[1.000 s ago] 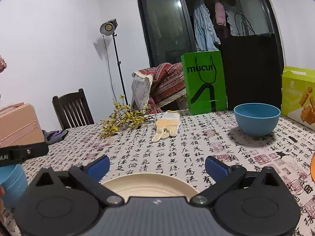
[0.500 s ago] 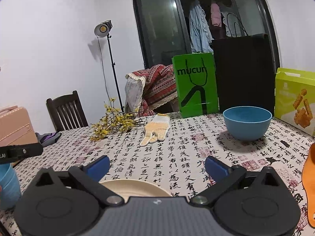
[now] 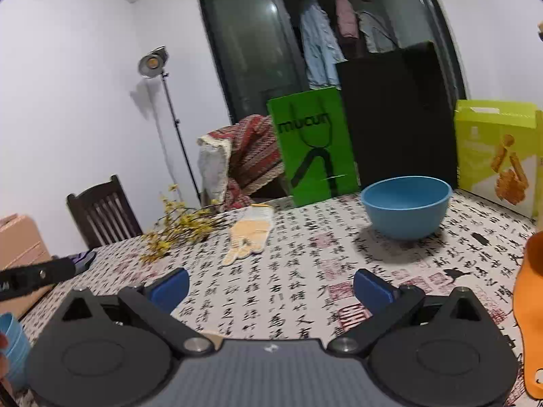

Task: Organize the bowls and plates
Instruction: 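Move both open grippers toward the remaining blue bowl by the green bag, then bring both open grippers around the rim of the blue bowl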

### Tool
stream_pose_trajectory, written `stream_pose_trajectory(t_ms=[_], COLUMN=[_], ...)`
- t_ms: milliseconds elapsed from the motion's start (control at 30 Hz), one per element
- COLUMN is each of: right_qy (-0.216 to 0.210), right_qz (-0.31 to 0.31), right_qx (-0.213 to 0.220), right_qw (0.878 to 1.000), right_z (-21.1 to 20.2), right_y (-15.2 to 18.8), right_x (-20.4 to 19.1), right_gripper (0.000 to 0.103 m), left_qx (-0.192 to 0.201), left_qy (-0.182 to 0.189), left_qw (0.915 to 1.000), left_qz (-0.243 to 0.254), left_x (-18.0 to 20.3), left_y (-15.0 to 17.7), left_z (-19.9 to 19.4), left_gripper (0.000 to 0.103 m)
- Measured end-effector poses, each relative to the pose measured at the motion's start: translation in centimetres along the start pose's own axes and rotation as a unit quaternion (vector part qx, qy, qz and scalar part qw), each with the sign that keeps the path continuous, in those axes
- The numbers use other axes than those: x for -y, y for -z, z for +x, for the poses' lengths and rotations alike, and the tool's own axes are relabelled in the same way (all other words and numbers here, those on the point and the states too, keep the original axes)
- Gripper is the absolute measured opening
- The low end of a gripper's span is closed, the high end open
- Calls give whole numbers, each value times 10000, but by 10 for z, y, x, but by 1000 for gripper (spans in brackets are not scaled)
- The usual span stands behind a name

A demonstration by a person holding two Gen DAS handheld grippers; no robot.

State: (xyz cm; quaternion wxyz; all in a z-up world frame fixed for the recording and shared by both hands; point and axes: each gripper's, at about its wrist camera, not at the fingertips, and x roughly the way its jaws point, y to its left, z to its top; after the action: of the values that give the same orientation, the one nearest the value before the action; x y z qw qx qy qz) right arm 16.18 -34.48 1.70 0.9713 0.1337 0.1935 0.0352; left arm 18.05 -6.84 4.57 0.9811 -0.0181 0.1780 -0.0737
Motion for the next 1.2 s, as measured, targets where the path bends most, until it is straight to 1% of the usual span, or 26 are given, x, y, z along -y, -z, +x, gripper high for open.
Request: stream_pose_trajectory(t_ms=[100, 300, 467, 600, 667, 800, 1000, 1200], right_qy=[204, 383, 413, 435, 469, 536, 600, 716], right_qz=[84, 115, 213, 263, 253, 178, 127, 166], right_qx=[28, 42, 94, 147, 160, 175, 187, 216], right_qw=[9998, 9992, 9989, 9986, 9985, 9983, 9979, 9971], right_z=[4, 14, 20, 24, 27, 32, 41, 54], right_y=[-7, -20, -32, -43, -48, -58, -74, -91], right_x=[10, 22, 29, 32, 32, 31, 29, 30], right_gripper=[103, 103, 103, 103, 103, 103, 103, 103], left_qx=[-41, -125, -168, -252, -243, -232, -277, -269], left_qy=[22, 109, 199, 348, 393, 366, 282, 268], left_qw=[10000, 9999, 9997, 9989, 9988, 9989, 9992, 9991], left_qz=[-3, 5, -8, -170, -175, -180, -89, -183], left_x=[6, 17, 25, 26, 28, 31, 39, 42], left_y=[-5, -14, -25, -35, -41, -55, -66, -76], left_z=[8, 26, 41, 51, 57, 67, 82, 96], left_gripper=[103, 103, 103, 103, 103, 103, 103, 103])
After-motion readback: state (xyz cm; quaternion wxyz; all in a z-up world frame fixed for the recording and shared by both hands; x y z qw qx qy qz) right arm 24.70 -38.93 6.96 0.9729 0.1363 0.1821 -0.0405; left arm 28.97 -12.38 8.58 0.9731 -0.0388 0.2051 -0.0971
